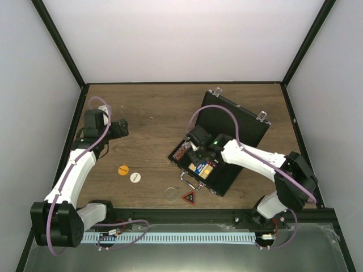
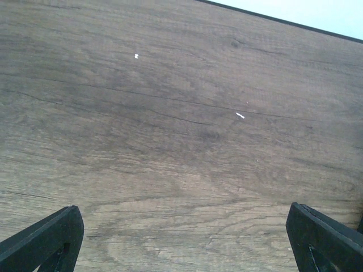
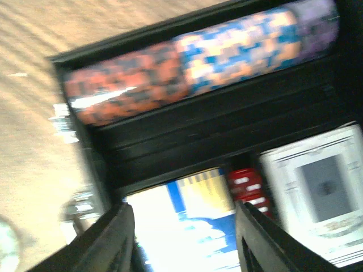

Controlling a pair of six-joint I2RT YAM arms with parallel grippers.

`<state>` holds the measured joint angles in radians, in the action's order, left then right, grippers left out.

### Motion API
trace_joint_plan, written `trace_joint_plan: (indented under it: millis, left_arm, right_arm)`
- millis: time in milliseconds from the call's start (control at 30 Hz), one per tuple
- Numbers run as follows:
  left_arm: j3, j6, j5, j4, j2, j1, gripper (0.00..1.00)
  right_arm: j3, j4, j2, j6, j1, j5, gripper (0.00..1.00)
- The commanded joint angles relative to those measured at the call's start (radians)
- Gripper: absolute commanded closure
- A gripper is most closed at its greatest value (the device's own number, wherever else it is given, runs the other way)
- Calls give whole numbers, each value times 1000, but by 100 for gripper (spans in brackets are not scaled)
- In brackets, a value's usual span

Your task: Pack up texas hold em set

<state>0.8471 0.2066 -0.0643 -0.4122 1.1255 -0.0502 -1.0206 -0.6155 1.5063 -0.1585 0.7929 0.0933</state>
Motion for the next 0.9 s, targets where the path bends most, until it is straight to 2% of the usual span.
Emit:
trace_joint_plan:
  millis: [0,167,333,567,733,867]
  left_arm:
    - [-18,-12,32,18,-44,-2,0]
    - [-20,-10,30,17,-44,-2,0]
    - [-15,-11,28,15,-31,-2,0]
    - [-15,-12,53,13,-36,-2,0]
    - [-10,4,183,-1,-40,2,0]
    - [-4,15,196,-15,-20,21,0]
  right_arm:
    - [-91,-116,8,-232,183,99,46]
    - [-137,-190,72,-443,357,111,28]
    - [-178,-216,162,-570,464,106,19]
    - [-291,-128,281,-571,511,90,13]
    - [-422,-100,394,-518,511,150,14]
    - [-519,-64,479,-465,510,155,16]
